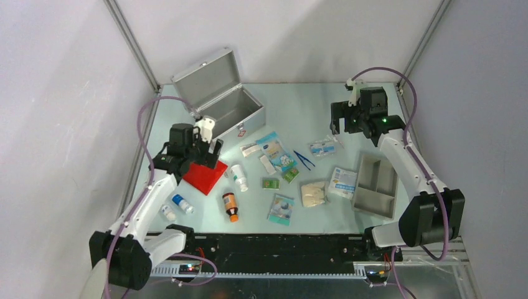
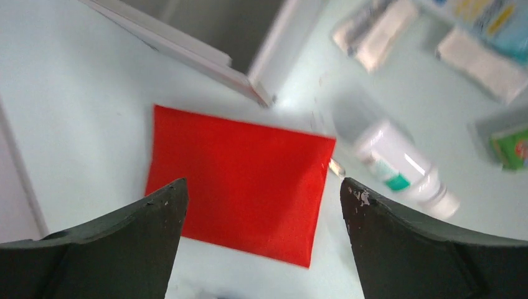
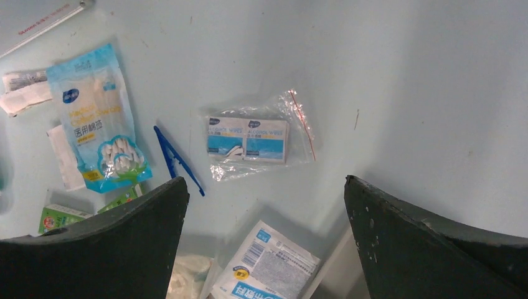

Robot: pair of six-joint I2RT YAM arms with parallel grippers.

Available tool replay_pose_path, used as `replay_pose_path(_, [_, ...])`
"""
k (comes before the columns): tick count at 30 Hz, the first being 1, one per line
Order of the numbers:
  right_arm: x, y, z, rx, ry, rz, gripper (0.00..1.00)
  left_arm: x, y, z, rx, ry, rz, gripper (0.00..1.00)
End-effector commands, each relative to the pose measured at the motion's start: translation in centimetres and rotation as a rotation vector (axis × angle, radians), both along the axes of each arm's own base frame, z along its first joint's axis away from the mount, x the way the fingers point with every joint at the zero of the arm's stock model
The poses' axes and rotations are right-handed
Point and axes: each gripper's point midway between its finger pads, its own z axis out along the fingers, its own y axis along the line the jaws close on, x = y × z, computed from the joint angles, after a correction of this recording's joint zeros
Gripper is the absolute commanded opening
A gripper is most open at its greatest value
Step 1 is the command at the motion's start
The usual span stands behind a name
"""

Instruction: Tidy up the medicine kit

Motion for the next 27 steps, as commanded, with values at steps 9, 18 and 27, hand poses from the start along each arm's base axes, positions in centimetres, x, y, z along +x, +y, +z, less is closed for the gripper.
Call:
replay_pose_path(9, [0.4,2.1,-1.0,-0.011,-0.011,0.163,0.98,-1.2,-0.6,-8.8,0.306,0.306,-0.173,0.72])
replay_pose_path(18, [0.5,2.3,-0.8,0.001,-0.010,0.161,0.96,-0.4,-1.0,-12.6,0.443,0.359,-0.216,0.57])
replay_pose_path(27, [0.7,2.5,-0.9,0.006,-0.013,0.172,0.95,-0.6,-1.8,-14.0,0.438,0.404,-0.278,0.38])
